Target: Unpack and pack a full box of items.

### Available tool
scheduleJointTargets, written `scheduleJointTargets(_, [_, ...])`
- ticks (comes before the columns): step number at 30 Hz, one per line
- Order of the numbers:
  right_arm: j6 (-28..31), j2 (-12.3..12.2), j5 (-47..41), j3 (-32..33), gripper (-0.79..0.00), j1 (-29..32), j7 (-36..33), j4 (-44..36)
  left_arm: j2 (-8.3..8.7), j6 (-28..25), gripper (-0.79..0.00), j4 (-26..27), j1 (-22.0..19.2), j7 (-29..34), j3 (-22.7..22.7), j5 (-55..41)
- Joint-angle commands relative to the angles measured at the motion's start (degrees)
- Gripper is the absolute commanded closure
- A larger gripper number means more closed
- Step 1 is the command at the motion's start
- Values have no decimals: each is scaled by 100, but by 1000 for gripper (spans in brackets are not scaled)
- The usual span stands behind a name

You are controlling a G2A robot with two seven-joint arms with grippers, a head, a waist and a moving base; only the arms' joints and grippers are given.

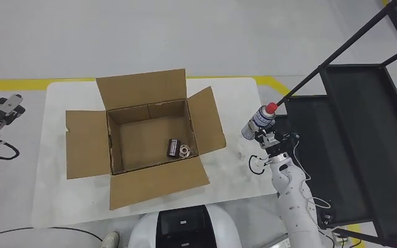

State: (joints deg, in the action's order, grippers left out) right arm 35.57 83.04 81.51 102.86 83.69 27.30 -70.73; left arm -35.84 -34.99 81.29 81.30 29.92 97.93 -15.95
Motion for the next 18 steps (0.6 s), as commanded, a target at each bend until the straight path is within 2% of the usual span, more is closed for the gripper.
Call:
scheduleJointTargets(1, [-1,0,-1,0,0,1,0,-2,0,0,-785,0,0,0,0,0])
scheduleJointTargets(11, [-1,0,-1,0,0,1,0,-2,0,0,-785,0,0,0,0,0])
scheduleJointTargets(14, [37,7,-267,-78,0,47,-143,99,0,0,-785,0,0,0,0,0])
scheduleJointTargets(18, [2,-20,-215,-162,0,52,33,353,0,0,-785,0,0,0,0,0])
